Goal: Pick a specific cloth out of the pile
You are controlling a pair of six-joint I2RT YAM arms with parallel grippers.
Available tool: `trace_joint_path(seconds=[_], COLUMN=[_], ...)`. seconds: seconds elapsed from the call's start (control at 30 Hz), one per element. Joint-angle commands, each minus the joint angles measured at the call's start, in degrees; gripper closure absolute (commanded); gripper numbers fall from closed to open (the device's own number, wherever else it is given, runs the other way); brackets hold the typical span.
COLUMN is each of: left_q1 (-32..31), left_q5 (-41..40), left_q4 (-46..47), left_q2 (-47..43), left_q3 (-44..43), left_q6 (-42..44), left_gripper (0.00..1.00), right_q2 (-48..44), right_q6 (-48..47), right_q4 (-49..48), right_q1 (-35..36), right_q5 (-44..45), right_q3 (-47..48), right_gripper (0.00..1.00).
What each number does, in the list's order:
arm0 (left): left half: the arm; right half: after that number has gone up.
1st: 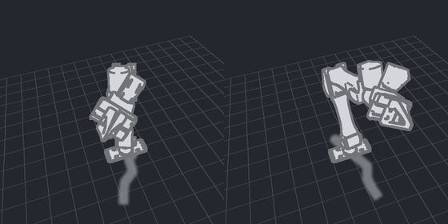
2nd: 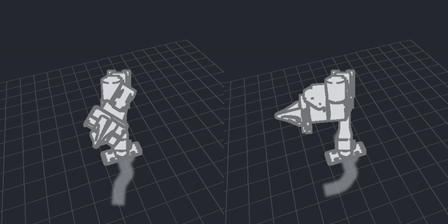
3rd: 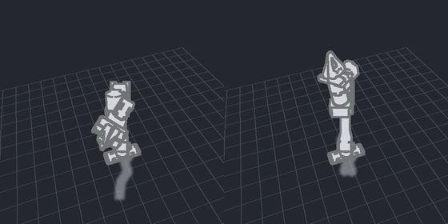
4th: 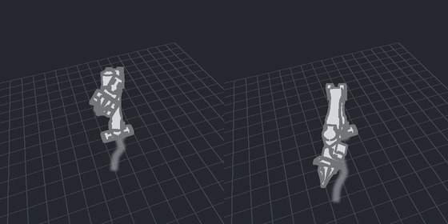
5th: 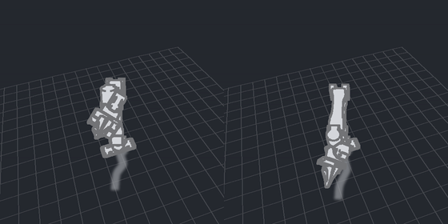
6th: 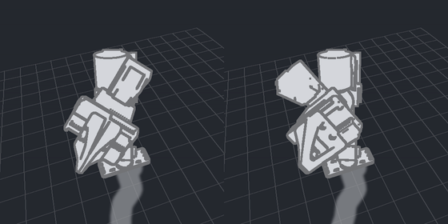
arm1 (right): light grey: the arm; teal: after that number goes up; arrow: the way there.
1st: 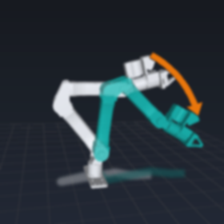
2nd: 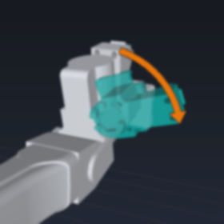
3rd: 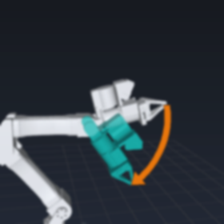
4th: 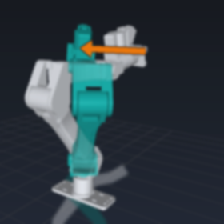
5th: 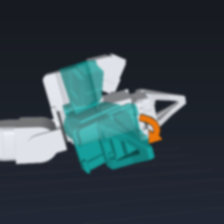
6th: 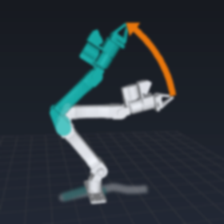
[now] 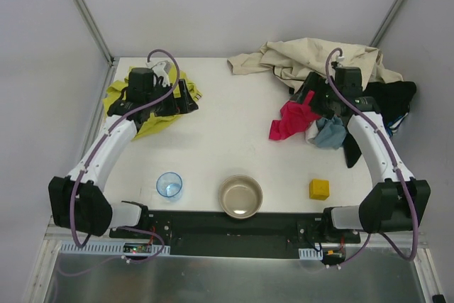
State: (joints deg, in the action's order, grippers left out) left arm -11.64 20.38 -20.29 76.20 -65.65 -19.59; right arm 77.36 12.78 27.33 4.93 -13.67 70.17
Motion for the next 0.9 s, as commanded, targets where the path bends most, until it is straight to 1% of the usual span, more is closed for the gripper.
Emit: trace_joint_path(seconds=[0.0, 0.13, 0.33, 0.63, 0.77, 0.87], left_q1=[-0.2, -0.2, -0.2, -0.2, -0.2, -0.2], left_q5=[4.6, 5.2, 2.2, -10.4, -16.7, -18.7], left_q4=[6.0, 8.5, 8.3, 2.7, 1.6, 1.3], left_q2=[-7.2, -10.4, -11.6, -13.5, -16.7, -19.9], left_q3=[3.3, 6.7, 11.2, 14.5, 16.2, 17.3], left_q6=[-2.4, -2.1, -0.2, 4.8, 4.0, 2.3], left_gripper=[0.01, 0.01, 0.01, 0.01, 0.01, 0.01], right_q2=[-2.6, -3.5, -6.1, -8.6, -11.3, -14.4], right_q6=[-1.0, -1.4, -2.2, -4.2, -5.0, -5.7], right_q4=[-0.4, -0.2, 0.4, 3.1, 4.6, 5.5], right_q1=[1.8, 2.4, 2.5, 2.5, 2.5, 2.5], right_q5=[2.2, 2.6, 3.9, 8.0, 10.9, 12.9], right_q3=[-1.7, -3.1, -5.0, -6.7, -7.9, -9.5], right_gripper=[0.04, 0.04, 0.04, 0.04, 0.04, 0.04])
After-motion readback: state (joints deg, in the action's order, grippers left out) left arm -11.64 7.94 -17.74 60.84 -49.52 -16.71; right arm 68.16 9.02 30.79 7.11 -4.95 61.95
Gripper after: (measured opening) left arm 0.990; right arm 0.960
